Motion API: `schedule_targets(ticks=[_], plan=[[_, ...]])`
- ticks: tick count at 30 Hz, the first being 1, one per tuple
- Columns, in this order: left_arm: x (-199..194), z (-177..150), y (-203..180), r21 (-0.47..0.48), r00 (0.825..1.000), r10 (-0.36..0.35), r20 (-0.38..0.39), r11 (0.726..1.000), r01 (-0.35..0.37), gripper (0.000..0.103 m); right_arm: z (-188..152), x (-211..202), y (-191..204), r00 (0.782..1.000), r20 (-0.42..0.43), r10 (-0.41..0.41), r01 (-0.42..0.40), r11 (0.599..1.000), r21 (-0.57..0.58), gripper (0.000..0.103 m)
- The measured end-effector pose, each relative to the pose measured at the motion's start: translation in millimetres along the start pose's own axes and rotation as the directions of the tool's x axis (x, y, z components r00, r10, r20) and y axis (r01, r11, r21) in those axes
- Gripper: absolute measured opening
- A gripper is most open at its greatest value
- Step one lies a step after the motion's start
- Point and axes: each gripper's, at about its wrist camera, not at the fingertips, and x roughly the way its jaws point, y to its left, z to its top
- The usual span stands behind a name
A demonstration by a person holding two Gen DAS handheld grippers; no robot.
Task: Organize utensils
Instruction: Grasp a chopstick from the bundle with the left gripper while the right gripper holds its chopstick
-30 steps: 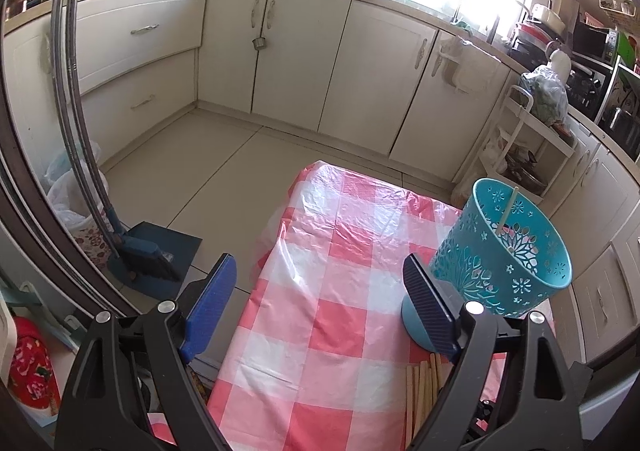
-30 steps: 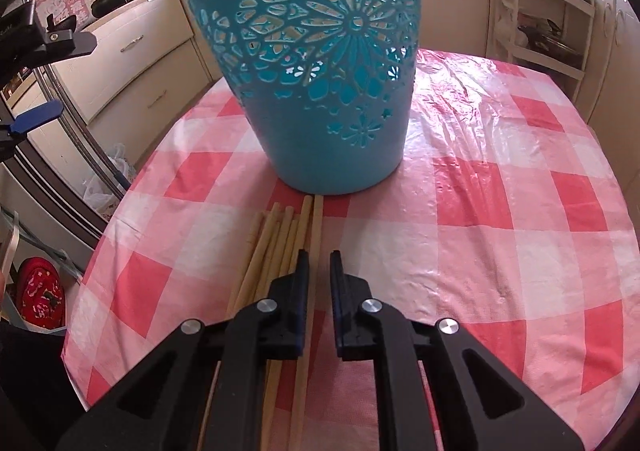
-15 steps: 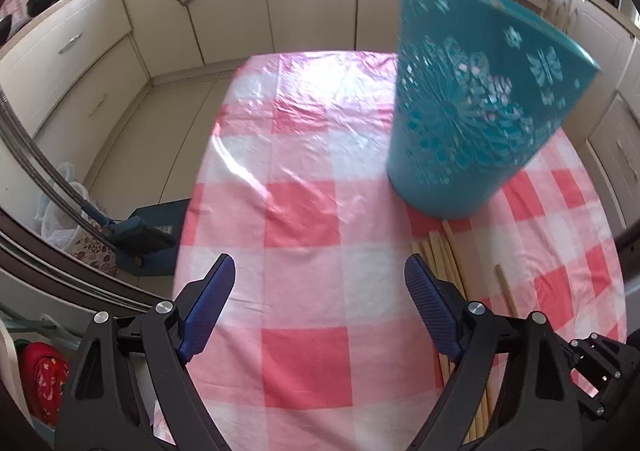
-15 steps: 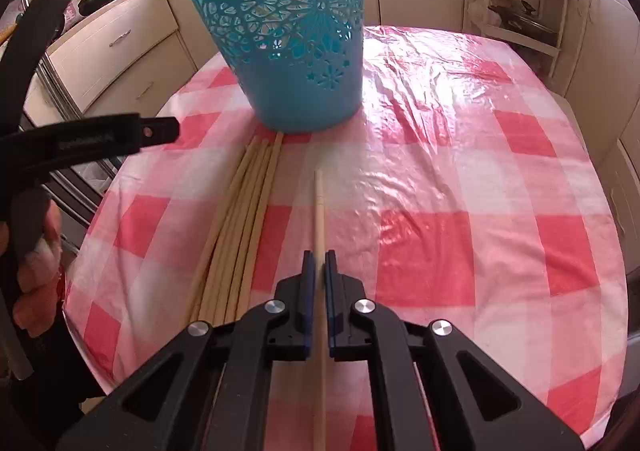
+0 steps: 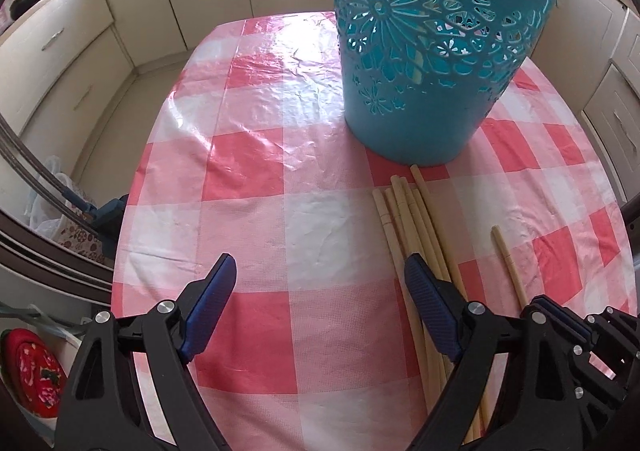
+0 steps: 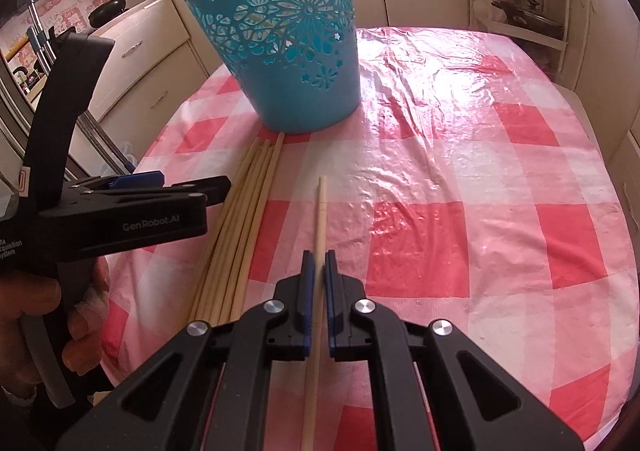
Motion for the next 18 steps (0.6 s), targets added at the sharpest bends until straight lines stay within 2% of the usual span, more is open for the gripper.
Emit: schedule_targets(ticks=[2,4,10,13,18], plan=[[0.6,0.7,-1.5,0.002,1.0,0.003,0.001,1.0,-0.003,0.083,0.4,0.2,-0.9,1.0,0.002,0.003,-0.003,1.0,-0.001,0.006],[2.7,1.5,-0.9,0.006,1.0,0.014,-0.009,1.0,-0.014,0.078,0.3,0.0,-2.1,1.0,0.004,0.006,-0.006,1.0,-0.002,0.006],[4.8,2.7,-0.9,-0.001,1.0,-0.016,-0.012,1.0,0.016,0.067,0.7,-0.1,-2.9,1.0,0.009,0.006,-0.006,1.0,-0.004,0.006],[2.8,3.6,-7.7,0.028,0.999,-0.037,0.001,0.999,0.037,0.053,1.9,1.2,-2.4,1.0,0.008,0.003,-0.002,1.0,-0.01,0.006],[-1.7,5.1,-18.7,0.084,0.995,-0.095,0.003,0.992,0.094,0.012,6.1,4.8,0.0,1.0,0.006,-0.005,0.005,1.0,-0.021,0.007]])
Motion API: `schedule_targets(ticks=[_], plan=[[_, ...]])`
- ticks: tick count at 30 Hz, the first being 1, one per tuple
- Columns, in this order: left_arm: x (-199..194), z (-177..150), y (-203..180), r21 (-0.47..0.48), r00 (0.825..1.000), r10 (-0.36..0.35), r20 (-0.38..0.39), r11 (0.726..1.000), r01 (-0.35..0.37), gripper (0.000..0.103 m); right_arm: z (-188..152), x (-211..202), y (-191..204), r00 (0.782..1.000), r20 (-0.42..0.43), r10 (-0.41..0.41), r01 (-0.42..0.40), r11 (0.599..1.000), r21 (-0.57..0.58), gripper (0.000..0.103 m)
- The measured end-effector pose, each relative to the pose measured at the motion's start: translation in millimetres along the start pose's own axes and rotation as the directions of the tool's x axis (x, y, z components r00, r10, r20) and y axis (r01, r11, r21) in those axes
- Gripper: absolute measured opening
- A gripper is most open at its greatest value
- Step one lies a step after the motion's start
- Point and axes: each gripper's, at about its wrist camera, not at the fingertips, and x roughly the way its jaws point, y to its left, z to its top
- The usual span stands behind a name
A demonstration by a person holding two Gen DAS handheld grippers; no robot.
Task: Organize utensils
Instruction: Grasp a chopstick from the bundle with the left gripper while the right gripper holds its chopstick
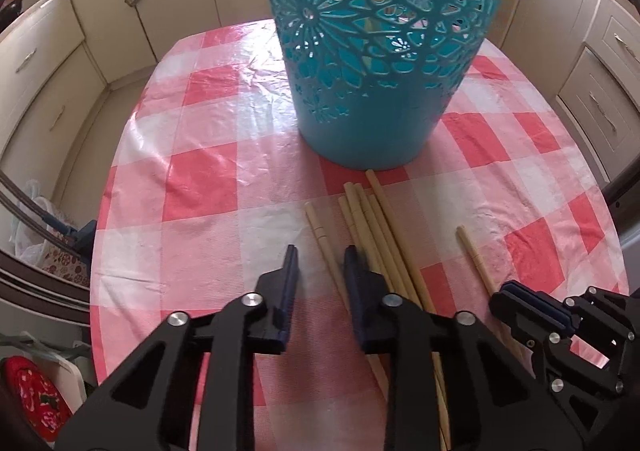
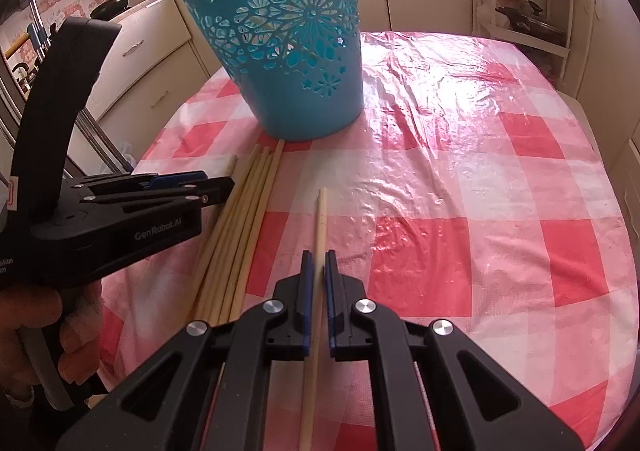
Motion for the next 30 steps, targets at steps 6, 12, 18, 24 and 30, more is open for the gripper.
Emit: schedule_targets(ticks=[6,12,18,24,30], plan=[[-1.2,1.2,4.7,0.009,0.998,-0.058,-0.023,0.998,0.058,0.008,10.3,5.9,0.5,1.0,-0.026,-0.005,0.005,1.0,-0.012,0.007],[-1.2,0.4,-1.4,0.042,1.0,-0.019,-0.018,0.999,0.019,0.009,12.5,7.4,3.4,0.998,-0.057,-0.012,0.008,0.998,-0.067,0.007],[-0.4,1.4,-4.0,0.067,1.0,-0.001,-0.011,0.998,0.002,0.005,8.4,5.0,5.0,0.998,-0.052,-0.028,0.024,0.996,-0.085,0.006],[-19.3,-0.3,-6.7,0.097,1.0,0.007,0.018,0.995,-0.008,0.005,6.6,2.9,2.2,0.999,-0.042,-0.015,0.012,0.997,-0.08,0.006],[-70.3,0.8,4.5,0.064,0.994,-0.052,0.097,0.997,0.045,0.005,4.0,2.2,-2.9,1.0,-0.019,0.014,-0.015,0.998,-0.058,0.006]])
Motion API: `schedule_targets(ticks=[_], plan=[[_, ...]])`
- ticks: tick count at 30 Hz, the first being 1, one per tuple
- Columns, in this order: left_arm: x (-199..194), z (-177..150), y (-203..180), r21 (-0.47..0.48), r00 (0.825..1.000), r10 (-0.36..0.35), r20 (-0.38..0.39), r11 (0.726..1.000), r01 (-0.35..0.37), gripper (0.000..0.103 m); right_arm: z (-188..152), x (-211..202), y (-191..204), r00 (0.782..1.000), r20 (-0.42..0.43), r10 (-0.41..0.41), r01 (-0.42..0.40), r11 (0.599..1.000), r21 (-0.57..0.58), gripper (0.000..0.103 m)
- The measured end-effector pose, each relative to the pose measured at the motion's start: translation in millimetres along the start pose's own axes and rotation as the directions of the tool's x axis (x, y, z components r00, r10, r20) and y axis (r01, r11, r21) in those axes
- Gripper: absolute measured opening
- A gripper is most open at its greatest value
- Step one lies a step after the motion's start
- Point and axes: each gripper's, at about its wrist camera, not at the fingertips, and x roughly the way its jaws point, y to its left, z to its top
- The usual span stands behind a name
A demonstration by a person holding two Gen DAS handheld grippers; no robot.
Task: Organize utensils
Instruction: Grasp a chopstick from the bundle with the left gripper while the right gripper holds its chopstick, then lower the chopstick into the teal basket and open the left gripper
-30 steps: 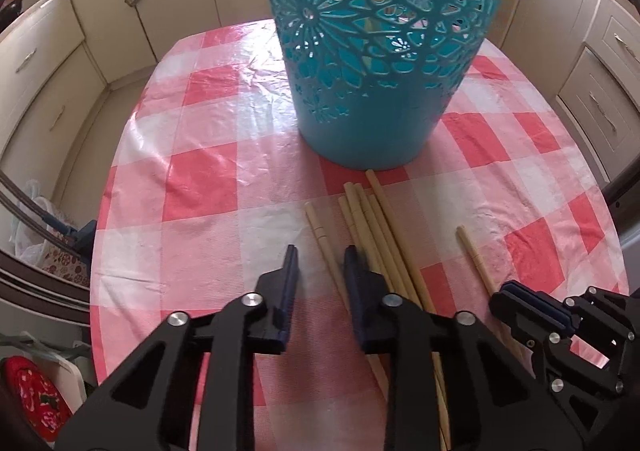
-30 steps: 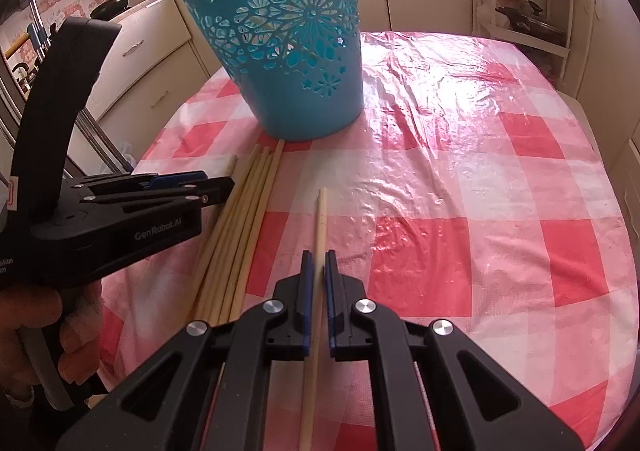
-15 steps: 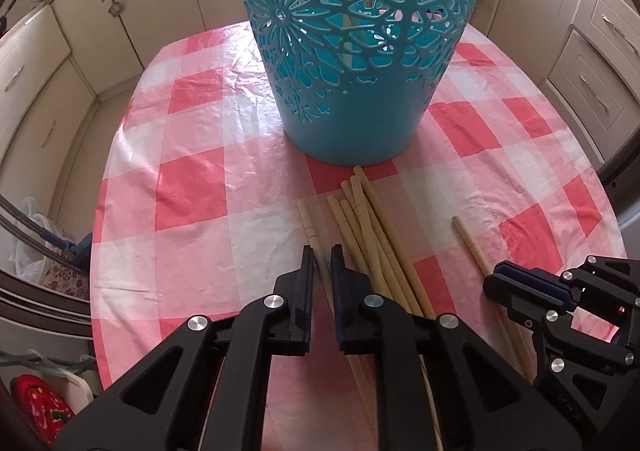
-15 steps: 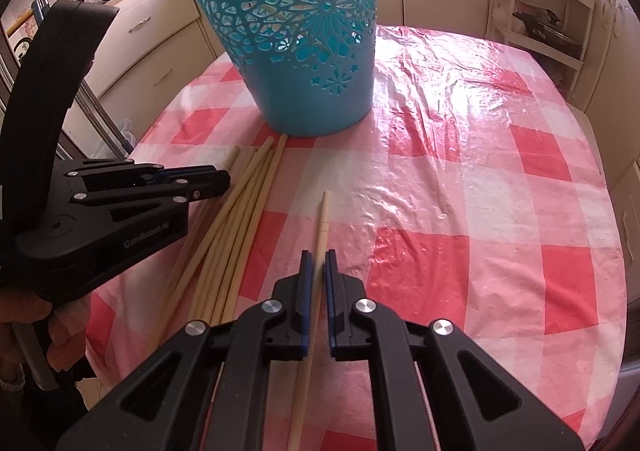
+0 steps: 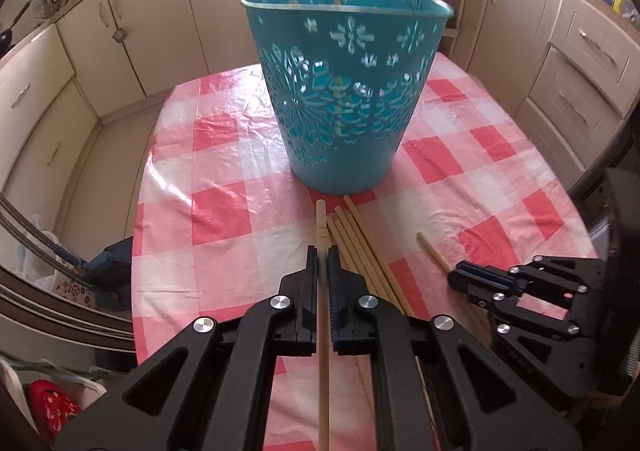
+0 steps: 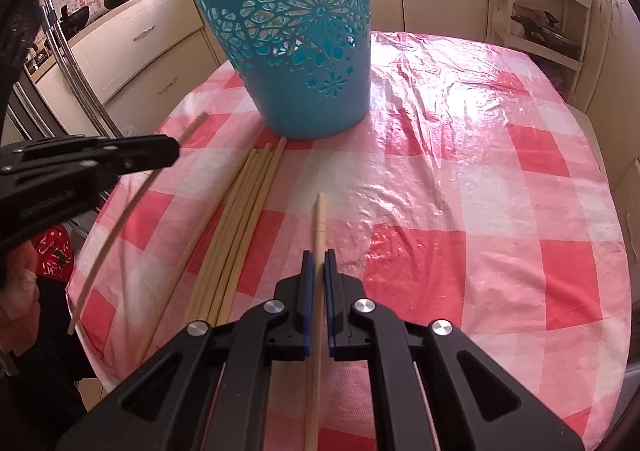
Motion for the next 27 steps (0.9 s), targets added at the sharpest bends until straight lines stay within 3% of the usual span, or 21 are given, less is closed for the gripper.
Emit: schedule_targets(ticks=[3,6,10,13,19,22,25,26,27], plan=[[-38.0,3.1,8.1,-0.035,0.995,-0.066,0.077,0.997,0.069,0.005,-0.7,-0.3,-2.6,1.0,0.006,0.016,-0.016,1.0,0.013,0.006],[-82.2,13.2,10.6,-0.042,0.977,-0.111,0.18,0.992,0.12,0.005,-0.7,-0.8,-3.4,1.0,0.01,0.024,-0.025,0.999,0.023,0.006],[-131.0,41.1,13.4,-0.055,0.938,-0.135,0.321,0.986,0.16,0.005,-0.2,-1.0,-6.3,0.999,0.01,0.039,-0.04,0.998,0.047,0.006],[-152.5,65.4,12.1,-0.07,0.898,-0.128,0.421,0.983,0.172,0.005,0.1,-0.8,-7.3,0.999,0.011,0.046,-0.047,0.997,0.055,0.006],[-156.4,116.3,11.9,-0.162,0.83,-0.067,0.554,0.969,0.187,0.005,-0.8,-1.5,-9.2,0.998,0.015,0.057,-0.058,0.996,0.067,0.006],[-145.1,142.0,16.8,-0.228,0.793,-0.009,0.609,0.956,0.186,0.005,-1.1,-1.9,-11.2,0.998,0.016,0.065,-0.066,0.995,0.073,0.006],[-129.7,161.0,20.4,-0.278,0.767,0.048,0.64,0.945,0.173,0.005,-0.5,-1.5,-11.8,0.998,0.016,0.069,-0.07,0.995,0.074,0.006],[-123.0,165.2,22.1,-0.279,0.748,0.048,0.662,0.942,0.187,0.005,-0.4,-1.4,-11.7,0.997,0.016,0.069,-0.07,0.995,0.074,0.006],[-115.3,169.7,22.4,-0.295,0.747,0.07,0.661,0.939,0.174,0.005,-0.1,-1.3,-11.7,0.997,0.016,0.07,-0.071,0.995,0.074,0.006]])
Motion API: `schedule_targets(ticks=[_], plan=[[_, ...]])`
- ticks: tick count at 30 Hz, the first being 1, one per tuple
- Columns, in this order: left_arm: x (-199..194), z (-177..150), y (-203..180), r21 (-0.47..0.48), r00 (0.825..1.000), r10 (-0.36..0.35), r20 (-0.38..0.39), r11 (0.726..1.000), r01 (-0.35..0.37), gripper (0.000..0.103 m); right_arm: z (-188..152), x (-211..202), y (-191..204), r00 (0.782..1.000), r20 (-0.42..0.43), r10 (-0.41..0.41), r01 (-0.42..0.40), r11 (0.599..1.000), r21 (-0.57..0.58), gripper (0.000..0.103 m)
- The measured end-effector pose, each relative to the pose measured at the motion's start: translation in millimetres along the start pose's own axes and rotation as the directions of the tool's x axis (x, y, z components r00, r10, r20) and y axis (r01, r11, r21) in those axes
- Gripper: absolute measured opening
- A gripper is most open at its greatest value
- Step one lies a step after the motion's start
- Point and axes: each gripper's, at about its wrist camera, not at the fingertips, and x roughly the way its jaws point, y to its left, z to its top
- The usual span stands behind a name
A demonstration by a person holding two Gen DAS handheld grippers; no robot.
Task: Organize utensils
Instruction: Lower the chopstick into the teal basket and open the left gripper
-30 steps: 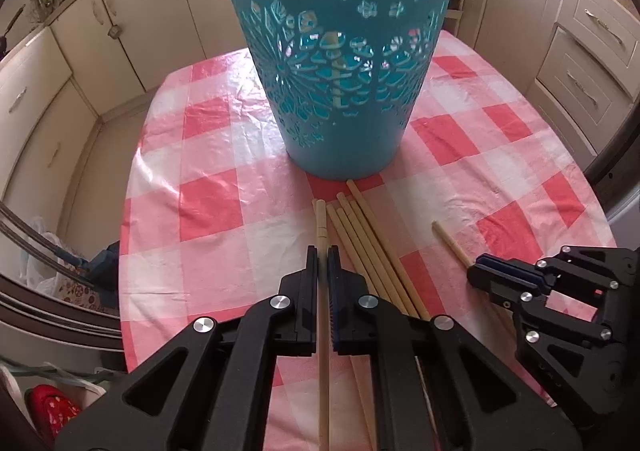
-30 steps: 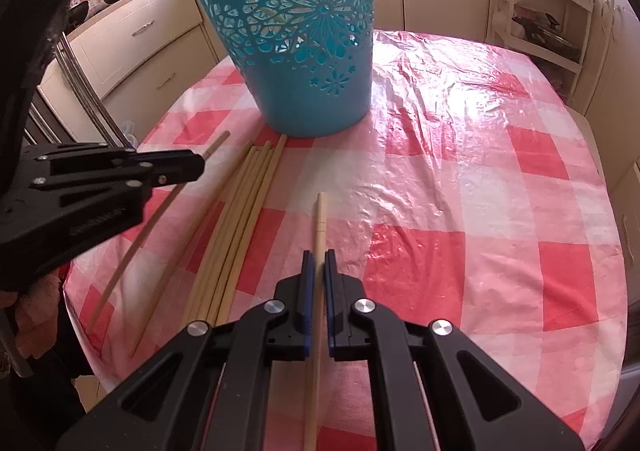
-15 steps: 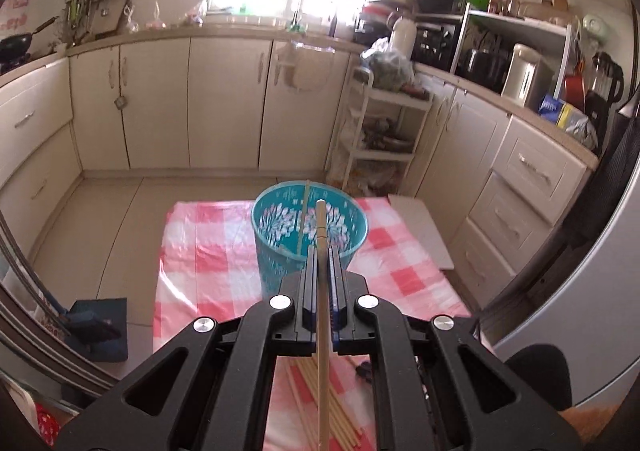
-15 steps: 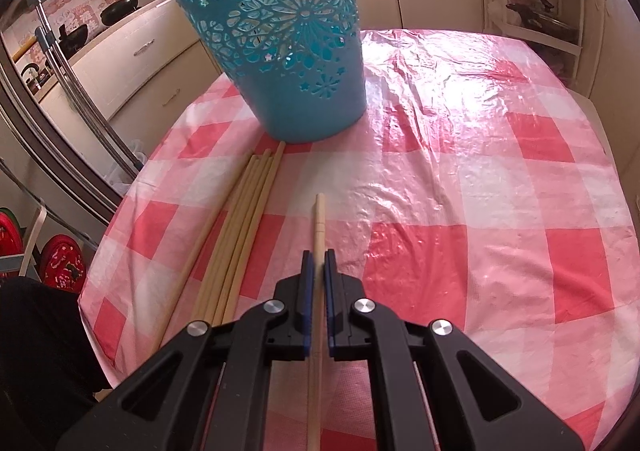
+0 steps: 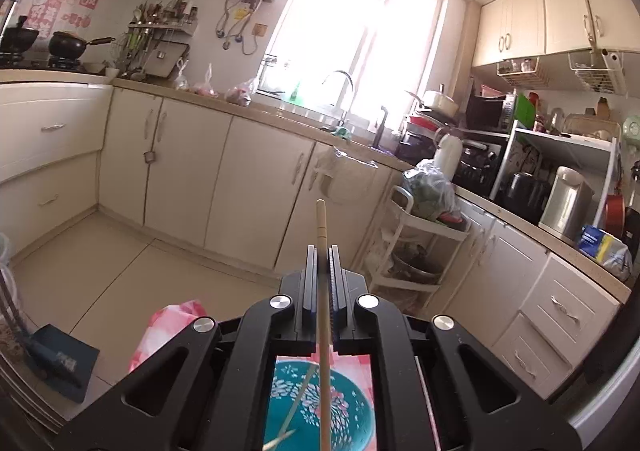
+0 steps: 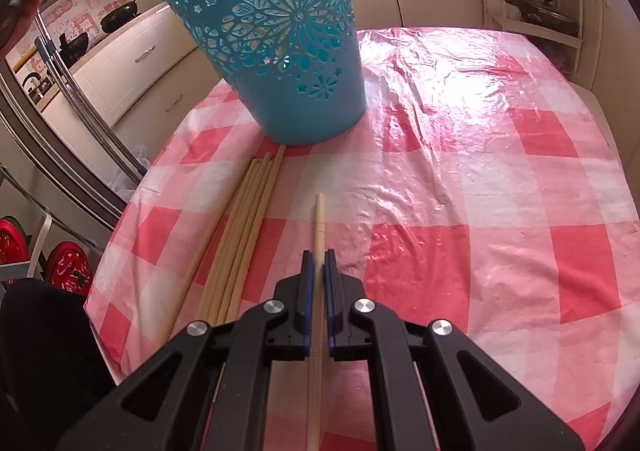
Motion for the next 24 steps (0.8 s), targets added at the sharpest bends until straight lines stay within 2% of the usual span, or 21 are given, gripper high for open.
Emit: schedule_targets(ticks=[7,12,17,19,21,24], plan=[[45.5,-25.2,3.1,0.003,0.999,0.053,-0.014,0.999,-0.053,0.005,1.8,1.9,-2.4,1.0,-0.005,0.017,-0.016,1.0,0.013,0.006],[57.2,-51.4,2.1,0.052,0.995,0.084,-0.045,0.995,-0.082,0.005,2.0,2.3,-2.2,1.0,-0.004,0.016,-0.016,1.0,0.005,0.006],[60.7,-76.2,7.3,0.096,0.987,0.118,-0.107,0.99,-0.108,0.007,2.3,2.4,-2.3,1.0,-0.005,0.017,-0.017,1.0,0.007,0.006],[58.9,-83.7,10.7,0.111,0.982,0.127,-0.137,0.987,-0.113,0.013,2.1,2.4,-2.3,1.0,-0.004,0.017,-0.017,1.0,0.008,0.006],[50.0,-88.7,14.5,0.128,0.978,0.14,-0.154,0.984,-0.121,0.032,2.2,2.3,-3.0,1.0,-0.004,0.021,-0.021,1.0,0.012,0.006],[28.4,-86.1,21.2,0.143,0.977,0.154,-0.146,0.981,-0.133,0.049,3.0,2.5,-5.9,0.999,-0.008,0.037,-0.037,0.999,0.023,0.006]])
